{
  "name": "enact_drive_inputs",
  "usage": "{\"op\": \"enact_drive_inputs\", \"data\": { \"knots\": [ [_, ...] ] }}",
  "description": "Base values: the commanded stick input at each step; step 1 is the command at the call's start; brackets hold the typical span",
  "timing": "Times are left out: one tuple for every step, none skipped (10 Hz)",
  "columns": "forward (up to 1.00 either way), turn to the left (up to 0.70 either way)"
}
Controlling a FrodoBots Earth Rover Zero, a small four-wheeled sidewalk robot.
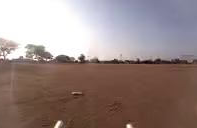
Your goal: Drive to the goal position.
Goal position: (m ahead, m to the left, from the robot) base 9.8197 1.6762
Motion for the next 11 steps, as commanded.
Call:
{"op": "enact_drive_inputs", "data": {
  "knots": [
    [0.70,0.00],
    [0.70,0.00],
    [0.70,0.00],
    [0.70,0.00],
    [0.70,0.00],
    [0.70,0.00],
    [0.70,-0.03],
    [0.70,-0.35],
    [0.70,-0.35],
    [0.70,-0.05],
    [0.70,0.00]
  ]
}}
